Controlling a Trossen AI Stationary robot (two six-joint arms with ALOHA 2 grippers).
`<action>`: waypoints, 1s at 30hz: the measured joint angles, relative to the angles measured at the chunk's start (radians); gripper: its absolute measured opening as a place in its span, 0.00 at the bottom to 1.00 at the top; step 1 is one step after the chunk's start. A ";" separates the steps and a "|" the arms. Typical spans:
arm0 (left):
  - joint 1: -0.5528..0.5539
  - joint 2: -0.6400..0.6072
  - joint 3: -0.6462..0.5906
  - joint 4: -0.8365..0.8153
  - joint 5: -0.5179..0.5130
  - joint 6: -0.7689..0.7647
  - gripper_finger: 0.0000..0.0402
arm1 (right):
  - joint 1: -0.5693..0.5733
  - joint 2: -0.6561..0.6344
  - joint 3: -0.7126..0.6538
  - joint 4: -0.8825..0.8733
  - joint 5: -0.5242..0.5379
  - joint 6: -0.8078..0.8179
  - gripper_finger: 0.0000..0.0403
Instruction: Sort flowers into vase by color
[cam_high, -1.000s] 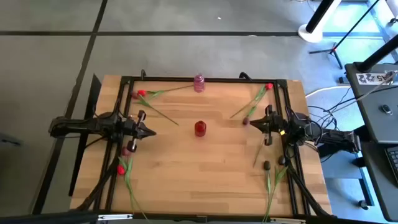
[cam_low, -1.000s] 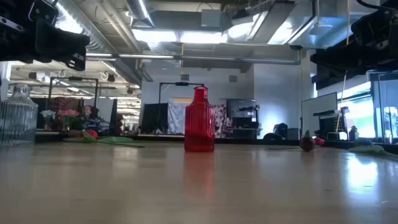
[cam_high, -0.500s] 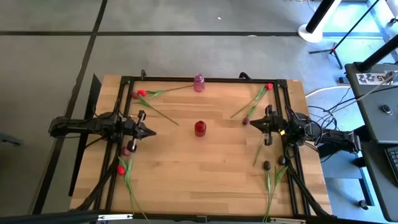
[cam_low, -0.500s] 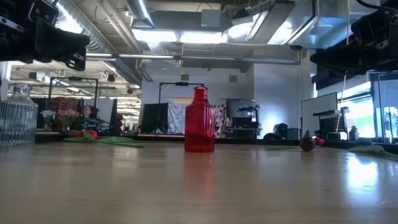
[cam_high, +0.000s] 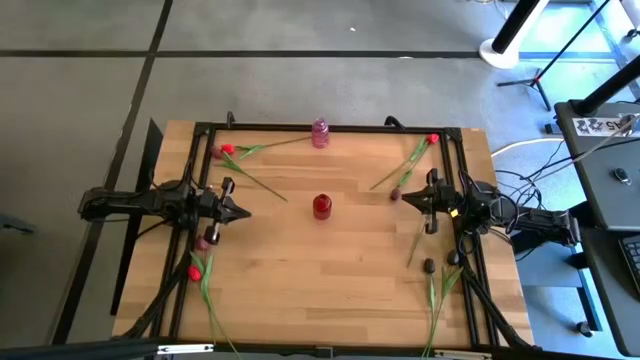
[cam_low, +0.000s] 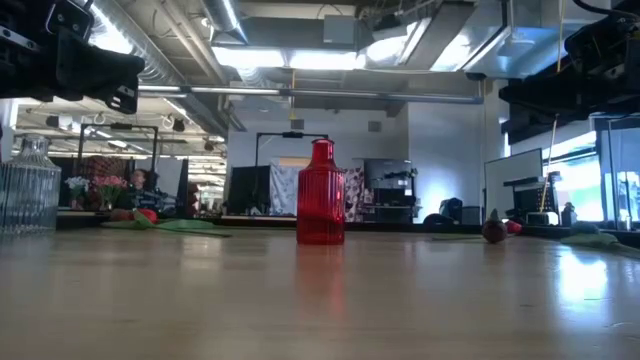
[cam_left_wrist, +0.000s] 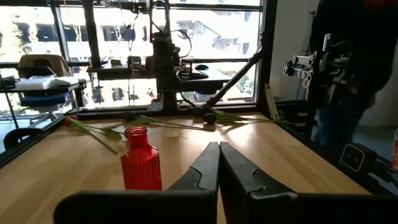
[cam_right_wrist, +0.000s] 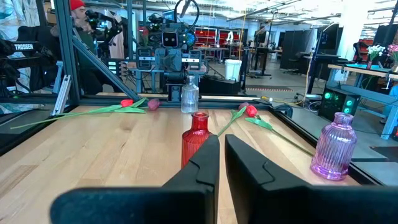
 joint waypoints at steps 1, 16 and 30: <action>0.000 0.000 0.000 0.000 0.000 0.000 0.00 | 0.000 0.000 0.000 0.000 0.000 0.000 0.07; 0.000 0.000 0.000 0.000 0.000 0.000 0.00 | 0.000 0.000 0.000 -0.006 0.016 0.000 0.07; 0.000 0.000 0.000 0.000 0.000 0.000 0.00 | 0.000 0.036 0.000 0.332 0.267 0.770 0.07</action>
